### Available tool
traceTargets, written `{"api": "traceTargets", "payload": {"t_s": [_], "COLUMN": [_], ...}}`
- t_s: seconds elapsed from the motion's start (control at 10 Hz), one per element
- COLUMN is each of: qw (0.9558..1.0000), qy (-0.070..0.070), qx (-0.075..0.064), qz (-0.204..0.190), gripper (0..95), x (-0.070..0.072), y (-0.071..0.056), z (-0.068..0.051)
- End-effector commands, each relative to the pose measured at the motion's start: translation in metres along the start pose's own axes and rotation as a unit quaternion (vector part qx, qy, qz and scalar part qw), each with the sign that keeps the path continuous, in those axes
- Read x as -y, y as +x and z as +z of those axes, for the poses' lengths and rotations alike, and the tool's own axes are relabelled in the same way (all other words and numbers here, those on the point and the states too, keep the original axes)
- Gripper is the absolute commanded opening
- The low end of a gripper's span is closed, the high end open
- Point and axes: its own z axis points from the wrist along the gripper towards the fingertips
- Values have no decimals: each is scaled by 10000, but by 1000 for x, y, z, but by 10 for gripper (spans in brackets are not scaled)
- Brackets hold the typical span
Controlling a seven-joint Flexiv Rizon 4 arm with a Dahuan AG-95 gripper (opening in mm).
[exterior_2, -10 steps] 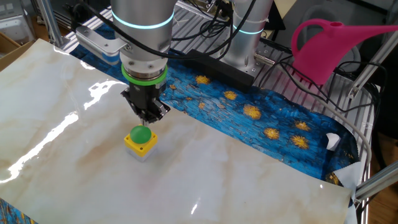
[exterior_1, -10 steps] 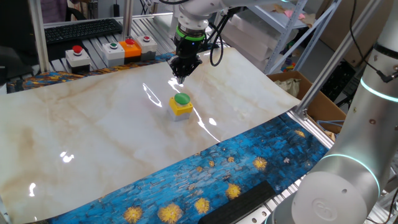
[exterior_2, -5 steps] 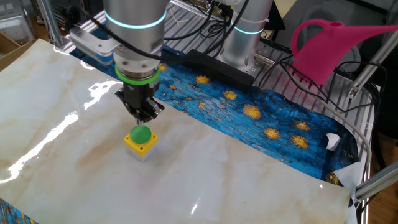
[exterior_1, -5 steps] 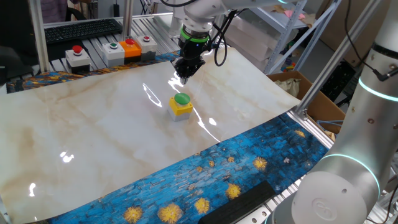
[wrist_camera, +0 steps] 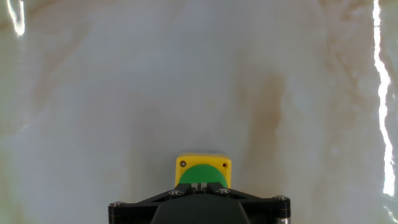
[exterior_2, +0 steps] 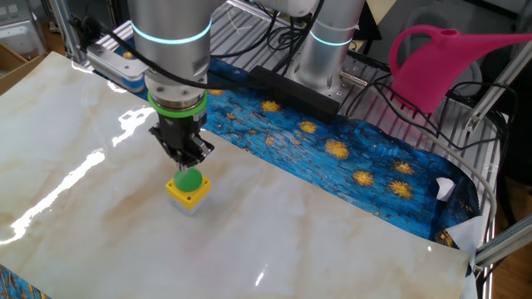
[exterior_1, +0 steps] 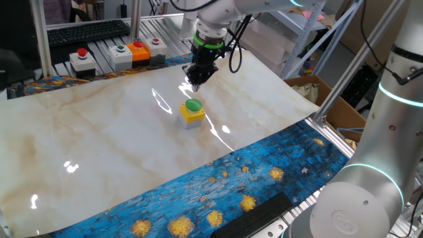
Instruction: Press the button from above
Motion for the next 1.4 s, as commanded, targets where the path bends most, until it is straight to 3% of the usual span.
{"api": "traceTargets", "payload": {"t_s": [0.1,0.5,1.4], "qw": [10000,10000,9999], "qy": [1,-27,-99], "qx": [32,48,114], "qz": [9,-8,-39], "gripper": [0,0,0], "x": [0,-2,2], "y": [1,1,3], "z": [5,15,50]}}
